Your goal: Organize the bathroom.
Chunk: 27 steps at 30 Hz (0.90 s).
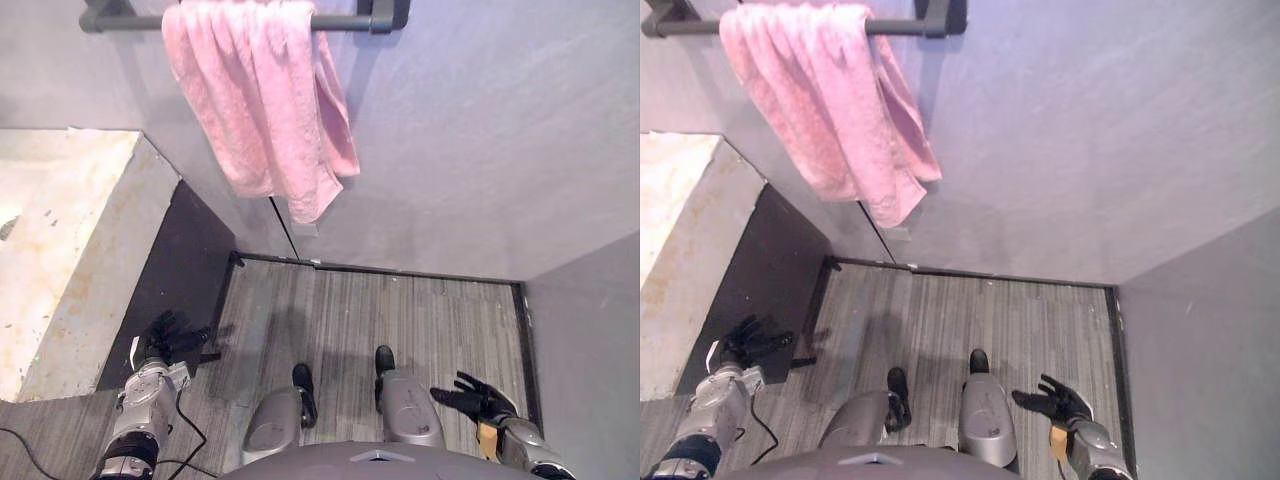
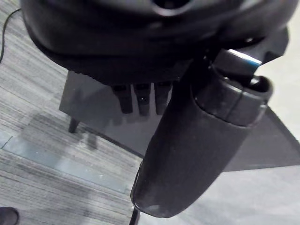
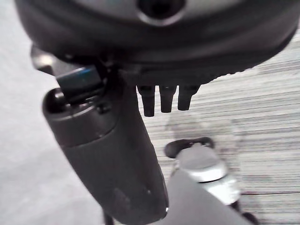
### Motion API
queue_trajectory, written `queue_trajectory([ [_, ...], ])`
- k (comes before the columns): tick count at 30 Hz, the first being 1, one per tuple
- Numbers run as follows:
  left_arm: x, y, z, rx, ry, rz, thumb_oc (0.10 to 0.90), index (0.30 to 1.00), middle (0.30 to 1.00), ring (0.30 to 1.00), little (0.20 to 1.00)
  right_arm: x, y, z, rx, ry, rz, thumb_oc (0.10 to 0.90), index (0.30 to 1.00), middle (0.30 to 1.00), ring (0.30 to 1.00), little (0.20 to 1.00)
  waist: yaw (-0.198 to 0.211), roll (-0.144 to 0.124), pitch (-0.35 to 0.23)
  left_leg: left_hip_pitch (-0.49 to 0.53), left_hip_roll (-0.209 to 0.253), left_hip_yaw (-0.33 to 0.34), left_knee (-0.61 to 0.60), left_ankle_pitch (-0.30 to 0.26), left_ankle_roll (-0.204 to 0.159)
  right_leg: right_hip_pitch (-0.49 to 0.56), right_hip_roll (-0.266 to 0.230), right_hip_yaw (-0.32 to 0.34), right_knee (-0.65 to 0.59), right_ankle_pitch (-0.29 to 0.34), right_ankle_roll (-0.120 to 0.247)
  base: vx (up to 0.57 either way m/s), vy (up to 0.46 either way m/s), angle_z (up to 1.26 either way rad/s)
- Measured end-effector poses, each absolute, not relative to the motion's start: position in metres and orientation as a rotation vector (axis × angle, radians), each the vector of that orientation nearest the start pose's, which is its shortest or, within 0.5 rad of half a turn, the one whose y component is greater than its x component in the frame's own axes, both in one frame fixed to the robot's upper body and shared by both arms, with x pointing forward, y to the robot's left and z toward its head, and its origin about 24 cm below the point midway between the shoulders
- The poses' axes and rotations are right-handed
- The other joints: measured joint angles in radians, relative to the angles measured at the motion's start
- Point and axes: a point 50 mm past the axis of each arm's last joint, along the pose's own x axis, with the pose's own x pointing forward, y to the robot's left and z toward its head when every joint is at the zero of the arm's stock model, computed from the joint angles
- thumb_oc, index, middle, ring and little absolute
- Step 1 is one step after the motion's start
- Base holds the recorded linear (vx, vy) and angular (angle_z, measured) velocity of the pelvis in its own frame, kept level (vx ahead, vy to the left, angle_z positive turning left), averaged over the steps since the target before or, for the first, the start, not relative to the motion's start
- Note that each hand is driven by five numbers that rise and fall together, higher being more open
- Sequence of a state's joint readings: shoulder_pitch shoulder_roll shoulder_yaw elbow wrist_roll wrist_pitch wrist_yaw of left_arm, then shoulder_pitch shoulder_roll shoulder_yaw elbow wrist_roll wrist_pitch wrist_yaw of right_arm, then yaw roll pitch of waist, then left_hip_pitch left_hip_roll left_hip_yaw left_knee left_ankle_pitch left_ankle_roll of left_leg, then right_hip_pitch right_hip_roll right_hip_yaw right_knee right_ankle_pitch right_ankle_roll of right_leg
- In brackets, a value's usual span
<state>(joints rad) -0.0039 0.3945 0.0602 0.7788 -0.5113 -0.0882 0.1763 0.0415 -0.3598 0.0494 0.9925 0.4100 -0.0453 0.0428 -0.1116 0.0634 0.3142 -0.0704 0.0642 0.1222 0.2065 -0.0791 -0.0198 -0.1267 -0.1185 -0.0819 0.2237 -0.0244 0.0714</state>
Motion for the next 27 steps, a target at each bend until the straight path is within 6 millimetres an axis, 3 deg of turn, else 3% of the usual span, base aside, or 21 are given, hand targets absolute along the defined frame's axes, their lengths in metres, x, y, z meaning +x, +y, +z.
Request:
queue_trajectory([
  [3,0.184,0.302,-0.074,-0.061,0.579,0.551,0.800,0.900,0.900,0.900,0.900,0.140,-0.275,-0.120,0.027,0.863,-0.285,0.800,0.900,0.900,0.900,0.900,-0.001,0.000,-0.003,0.035,0.006,-0.002,-0.038,0.012,-0.010,0.025,0.011,-0.007,-0.017,-0.003,-0.009,0.06,-0.004,0.02],
  [6,0.194,0.303,-0.051,-0.086,0.471,0.546,0.800,0.900,0.900,0.900,0.900,0.180,-0.253,-0.067,0.023,0.544,-0.192,0.800,0.900,0.900,0.900,0.900,-0.035,-0.024,-0.008,0.086,0.015,0.006,-0.093,0.037,-0.030,0.064,0.024,-0.009,-0.047,0.003,-0.015,0.05,-0.010,-0.05],
  [7,0.194,0.303,-0.051,-0.086,0.471,0.546,0.800,0.900,0.900,0.900,0.900,0.180,-0.253,-0.067,0.023,0.544,-0.192,0.800,0.900,0.900,0.900,0.900,-0.035,-0.024,-0.008,0.086,0.015,0.006,-0.093,0.037,-0.030,0.064,0.024,-0.009,-0.047,0.003,-0.015,0.02,-0.012,-0.05],
  [8,0.200,0.304,-0.026,-0.086,0.360,0.533,0.800,0.900,0.900,0.900,0.900,0.185,-0.237,-0.034,0.031,0.370,-0.128,0.800,0.900,0.900,0.900,0.900,-0.045,-0.050,-0.023,0.104,0.017,0.009,-0.108,0.040,-0.031,0.076,0.028,-0.007,-0.056,0.003,-0.014,0.00,0.000,0.00],
  [9,0.200,0.304,-0.026,-0.086,0.360,0.533,0.800,0.900,0.900,0.900,0.900,0.185,-0.237,-0.034,0.031,0.370,-0.128,0.800,0.900,0.900,0.900,0.900,-0.045,-0.050,-0.023,0.104,0.017,0.009,-0.108,0.040,-0.031,0.076,0.028,-0.007,-0.056,0.003,-0.014,-0.01,-0.027,-0.04],
  [12,0.220,0.315,0.020,0.051,0.200,0.505,0.800,0.900,0.900,0.900,0.900,0.201,-0.231,-0.008,-0.020,0.233,-0.070,0.800,0.900,0.900,0.900,0.900,-0.054,-0.106,-0.074,0.114,0.018,0.021,-0.123,0.044,-0.033,0.083,0.031,0.006,-0.072,0.007,-0.010,-0.01,-0.046,-0.09],
  [15,0.232,0.321,0.058,0.203,0.085,0.454,0.800,0.900,0.900,0.900,0.900,0.209,-0.241,0.001,-0.093,0.220,-0.048,0.800,0.900,0.900,0.900,0.900,-0.054,-0.122,-0.083,0.114,0.017,0.026,-0.124,0.044,-0.033,0.093,0.030,0.009,-0.094,0.021,-0.007,0.02,-0.026,-0.06],
  [16,0.239,0.325,0.073,0.255,0.044,0.447,0.800,0.900,0.900,0.900,0.900,0.216,-0.247,0.009,-0.167,0.213,-0.018,0.800,0.900,0.900,0.900,0.900,-0.053,-0.114,-0.088,0.114,0.016,0.030,-0.123,0.044,-0.033,0.098,0.030,0.012,-0.109,0.031,-0.006,0.03,-0.023,-0.07],
  [19,0.252,0.320,0.087,0.311,-0.003,0.406,0.800,0.900,0.900,0.900,0.900,0.234,-0.252,0.023,-0.238,0.214,0.042,0.800,0.900,0.900,0.900,0.900,-0.039,-0.098,-0.095,0.114,0.016,0.032,-0.124,0.046,-0.031,0.103,0.031,0.014,-0.122,0.041,-0.005,0.03,-0.013,-0.02],
  [23,0.264,0.303,0.095,0.323,-0.024,0.292,0.800,0.900,0.900,0.900,0.900,0.262,-0.239,0.043,-0.266,0.173,0.117,0.800,0.900,0.900,0.900,0.900,-0.022,-0.078,-0.098,0.116,0.018,0.029,-0.124,0.047,-0.031,0.109,0.035,0.014,-0.127,0.045,-0.011,0.03,-0.002,0.01],
  [24,0.266,0.292,0.101,0.327,-0.050,0.230,0.800,0.900,0.900,0.900,0.900,0.275,-0.227,0.054,-0.261,0.139,0.159,0.800,0.900,0.900,0.900,0.900,-0.015,-0.072,-0.102,0.115,0.018,0.029,-0.125,0.048,-0.031,0.111,0.036,0.014,-0.137,0.052,-0.012,0.00,0.000,0.00],
  [27,0.271,0.281,0.108,0.328,-0.086,0.170,0.800,0.900,0.900,0.900,0.900,0.289,-0.210,0.067,-0.245,0.108,0.214,0.800,0.900,0.900,0.900,0.900,0.001,-0.067,-0.103,0.115,0.018,0.031,-0.125,0.050,-0.031,0.113,0.035,0.015,-0.140,0.056,-0.012,0.01,0.006,-0.01],
])
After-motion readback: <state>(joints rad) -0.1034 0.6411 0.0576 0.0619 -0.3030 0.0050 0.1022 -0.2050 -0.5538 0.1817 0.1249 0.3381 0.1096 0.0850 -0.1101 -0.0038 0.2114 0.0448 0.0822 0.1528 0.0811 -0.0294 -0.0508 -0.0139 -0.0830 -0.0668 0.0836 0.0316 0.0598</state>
